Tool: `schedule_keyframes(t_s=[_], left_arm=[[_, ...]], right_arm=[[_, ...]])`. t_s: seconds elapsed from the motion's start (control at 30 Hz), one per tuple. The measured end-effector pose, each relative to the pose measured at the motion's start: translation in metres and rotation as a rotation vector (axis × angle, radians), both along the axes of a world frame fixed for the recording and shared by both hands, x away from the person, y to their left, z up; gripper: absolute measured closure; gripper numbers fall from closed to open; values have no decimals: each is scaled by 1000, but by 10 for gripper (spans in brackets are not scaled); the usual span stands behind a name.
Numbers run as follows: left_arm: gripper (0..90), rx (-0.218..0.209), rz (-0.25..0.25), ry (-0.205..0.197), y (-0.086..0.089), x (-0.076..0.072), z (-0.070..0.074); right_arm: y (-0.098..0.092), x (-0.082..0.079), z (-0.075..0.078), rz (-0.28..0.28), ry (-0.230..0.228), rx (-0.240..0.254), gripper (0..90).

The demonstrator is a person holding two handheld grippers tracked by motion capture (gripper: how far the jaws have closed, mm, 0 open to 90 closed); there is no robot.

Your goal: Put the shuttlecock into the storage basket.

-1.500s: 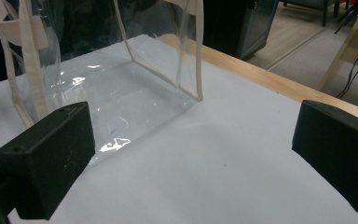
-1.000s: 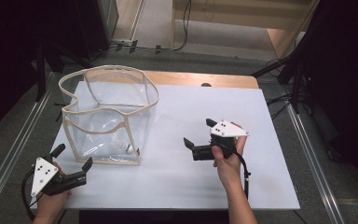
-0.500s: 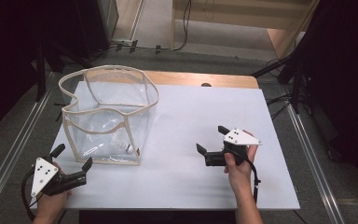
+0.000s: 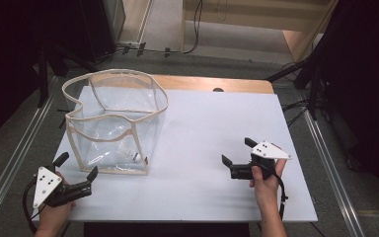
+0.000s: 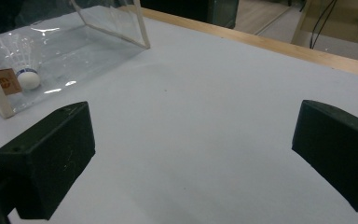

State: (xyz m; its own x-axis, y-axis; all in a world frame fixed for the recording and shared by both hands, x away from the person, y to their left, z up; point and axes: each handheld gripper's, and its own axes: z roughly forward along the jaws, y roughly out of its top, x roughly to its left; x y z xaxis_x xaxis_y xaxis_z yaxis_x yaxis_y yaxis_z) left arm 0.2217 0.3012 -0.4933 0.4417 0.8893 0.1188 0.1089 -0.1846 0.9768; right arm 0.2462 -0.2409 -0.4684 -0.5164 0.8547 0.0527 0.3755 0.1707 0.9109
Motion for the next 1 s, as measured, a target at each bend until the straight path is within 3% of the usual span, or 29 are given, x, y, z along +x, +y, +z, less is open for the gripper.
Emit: schedule_keyframes(t_s=[1.0], left_arm=[[22,5,3,-2,0,0,0]], right_arm=[[-56,-11,-15,-104,28,2,0]])
